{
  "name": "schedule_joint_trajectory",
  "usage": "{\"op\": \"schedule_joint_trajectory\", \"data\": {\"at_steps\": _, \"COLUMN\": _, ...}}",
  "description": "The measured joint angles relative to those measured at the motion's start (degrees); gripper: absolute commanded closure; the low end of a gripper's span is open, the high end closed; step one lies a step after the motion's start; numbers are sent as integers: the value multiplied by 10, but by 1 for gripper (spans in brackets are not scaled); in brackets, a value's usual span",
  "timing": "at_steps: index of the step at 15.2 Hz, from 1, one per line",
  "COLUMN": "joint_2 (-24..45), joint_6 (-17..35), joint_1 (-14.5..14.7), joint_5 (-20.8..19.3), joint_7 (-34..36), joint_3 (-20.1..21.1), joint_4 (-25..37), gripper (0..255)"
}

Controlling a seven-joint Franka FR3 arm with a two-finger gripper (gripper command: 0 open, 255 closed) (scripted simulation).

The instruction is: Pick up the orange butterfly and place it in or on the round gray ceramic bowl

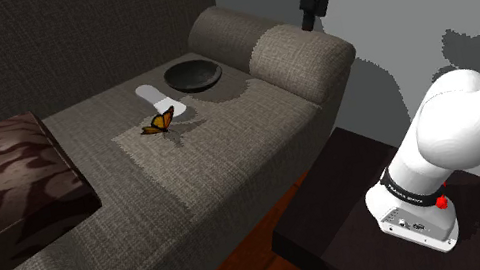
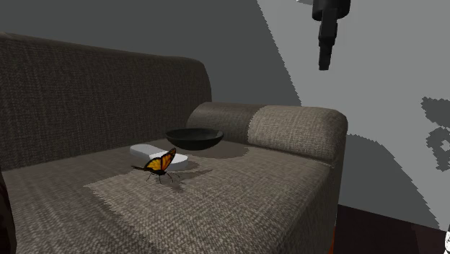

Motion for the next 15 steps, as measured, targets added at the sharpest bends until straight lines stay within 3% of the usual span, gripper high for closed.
{"op": "schedule_joint_trajectory", "data": {"at_steps": 4, "joint_2": 5, "joint_6": 43, "joint_1": 8, "joint_5": 13, "joint_7": 8, "joint_3": 12, "joint_4": -23, "gripper": 0}}
{"op": "schedule_joint_trajectory", "data": {"at_steps": 15, "joint_2": 89, "joint_6": 294, "joint_1": 54, "joint_5": 71, "joint_7": 45, "joint_3": 79, "joint_4": -107, "gripper": 0}}
